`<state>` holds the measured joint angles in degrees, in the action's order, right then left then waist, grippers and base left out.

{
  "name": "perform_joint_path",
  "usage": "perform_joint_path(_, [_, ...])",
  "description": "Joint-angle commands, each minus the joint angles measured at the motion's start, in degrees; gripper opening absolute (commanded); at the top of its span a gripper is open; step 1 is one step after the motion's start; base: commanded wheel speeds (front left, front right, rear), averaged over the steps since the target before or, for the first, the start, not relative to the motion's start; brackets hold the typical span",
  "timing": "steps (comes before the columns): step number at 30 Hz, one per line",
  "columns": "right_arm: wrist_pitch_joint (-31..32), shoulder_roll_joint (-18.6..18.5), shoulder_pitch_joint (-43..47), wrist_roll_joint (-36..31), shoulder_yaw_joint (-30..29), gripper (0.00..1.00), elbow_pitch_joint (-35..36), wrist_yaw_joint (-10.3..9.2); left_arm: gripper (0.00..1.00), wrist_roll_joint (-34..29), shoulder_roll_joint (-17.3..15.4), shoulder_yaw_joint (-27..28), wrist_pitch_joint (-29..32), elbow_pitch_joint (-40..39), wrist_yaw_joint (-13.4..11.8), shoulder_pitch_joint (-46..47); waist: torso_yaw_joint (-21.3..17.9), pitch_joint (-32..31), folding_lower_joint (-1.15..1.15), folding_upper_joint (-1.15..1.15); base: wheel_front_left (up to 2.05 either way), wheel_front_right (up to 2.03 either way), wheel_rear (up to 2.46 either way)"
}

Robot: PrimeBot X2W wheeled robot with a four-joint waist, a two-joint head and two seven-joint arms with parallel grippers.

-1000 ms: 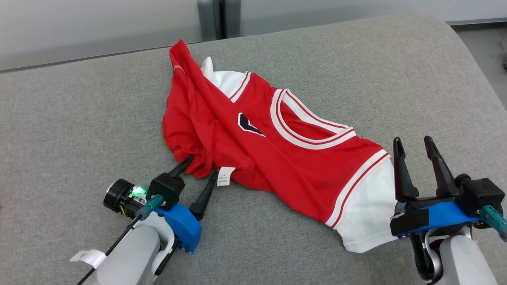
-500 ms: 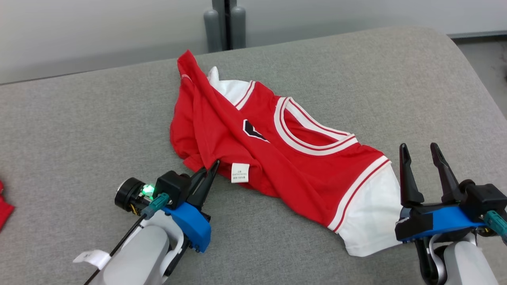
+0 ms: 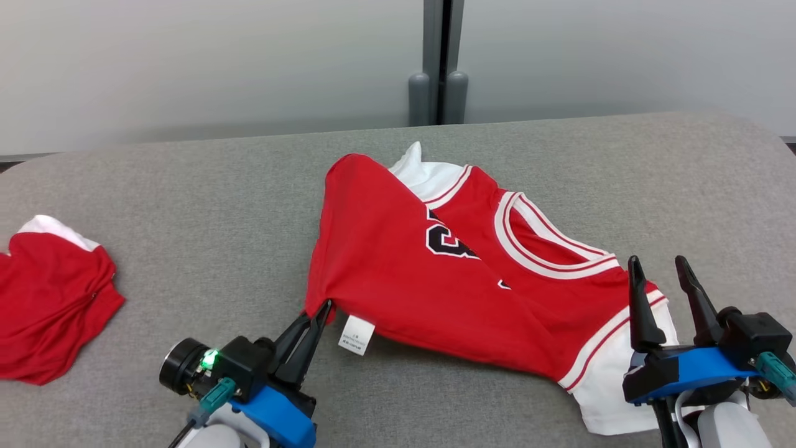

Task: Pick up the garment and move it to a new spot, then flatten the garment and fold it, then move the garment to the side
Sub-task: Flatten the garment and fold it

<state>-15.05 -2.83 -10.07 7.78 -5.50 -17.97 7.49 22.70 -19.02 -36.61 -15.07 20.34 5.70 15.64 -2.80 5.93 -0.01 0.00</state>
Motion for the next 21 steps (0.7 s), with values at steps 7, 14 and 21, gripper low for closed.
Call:
perform_joint_path(7, [-0.19, -0.13, 1.20, 0.23, -0.78, 1.00, -0.52, 0.01, 0.00, 1.42, -5.81, 1.45, 3.83, -10.00, -3.69, -8.28, 3.34, -0.24, 0.01, 0.00, 0.00, 0.00, 0.00])
perform_joint_path(14, [-0.19, -0.13, 0.74, 0.54, -0.69, 1.00, -0.86, 0.01, 0.00, 3.89, -8.45, 1.47, 6.96, -14.20, -5.09, -14.70, 4.37, 0.25, 0.01, 0.00, 0.00, 0.00, 0.00])
perform_joint_path(21, [-0.19, -0.12, 0.26, 0.28, -0.68, 1.00, -1.18, 0.01, 0.00, 5.64, -8.29, 0.00, 8.46, -12.32, -4.24, -17.72, 4.39, 0.50, 0.01, 0.00, 0.00, 0.00, 0.00])
